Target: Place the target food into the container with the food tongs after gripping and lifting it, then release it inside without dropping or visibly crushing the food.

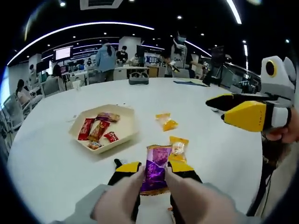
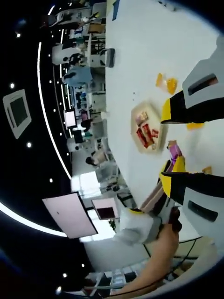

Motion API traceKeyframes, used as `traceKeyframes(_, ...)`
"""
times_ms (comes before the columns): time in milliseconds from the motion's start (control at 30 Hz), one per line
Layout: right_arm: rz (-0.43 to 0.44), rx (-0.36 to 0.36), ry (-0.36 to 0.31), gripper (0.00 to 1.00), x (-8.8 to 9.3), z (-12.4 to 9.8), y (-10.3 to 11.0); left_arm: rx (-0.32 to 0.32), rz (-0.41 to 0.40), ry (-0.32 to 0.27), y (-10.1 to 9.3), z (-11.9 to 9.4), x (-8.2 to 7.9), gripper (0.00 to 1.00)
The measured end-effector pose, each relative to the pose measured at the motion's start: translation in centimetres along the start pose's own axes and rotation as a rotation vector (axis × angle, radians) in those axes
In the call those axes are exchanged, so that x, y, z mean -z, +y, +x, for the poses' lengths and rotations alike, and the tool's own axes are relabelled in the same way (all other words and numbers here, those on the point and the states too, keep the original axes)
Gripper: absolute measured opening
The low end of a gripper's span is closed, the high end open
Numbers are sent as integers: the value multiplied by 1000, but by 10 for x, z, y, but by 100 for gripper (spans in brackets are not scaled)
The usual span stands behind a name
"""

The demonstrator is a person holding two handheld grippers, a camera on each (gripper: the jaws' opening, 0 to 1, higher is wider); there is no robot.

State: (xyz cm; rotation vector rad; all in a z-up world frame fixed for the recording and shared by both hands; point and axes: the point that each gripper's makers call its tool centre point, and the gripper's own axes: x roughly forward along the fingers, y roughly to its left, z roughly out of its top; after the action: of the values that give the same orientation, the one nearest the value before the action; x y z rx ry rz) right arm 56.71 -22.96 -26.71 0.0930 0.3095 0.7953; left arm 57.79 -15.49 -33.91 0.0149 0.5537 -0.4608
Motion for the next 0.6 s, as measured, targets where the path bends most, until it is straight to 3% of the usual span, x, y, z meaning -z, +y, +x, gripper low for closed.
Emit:
traceKeyframes(333, 61, 36, -10, 39, 9, -7, -15, -21, -20, -18, 11, -3, -8, 20)
traceKeyframes(600, 80, 21, 10, 39, 19, -4, -9, -46, -22, -30, 22, -7, -11, 20)
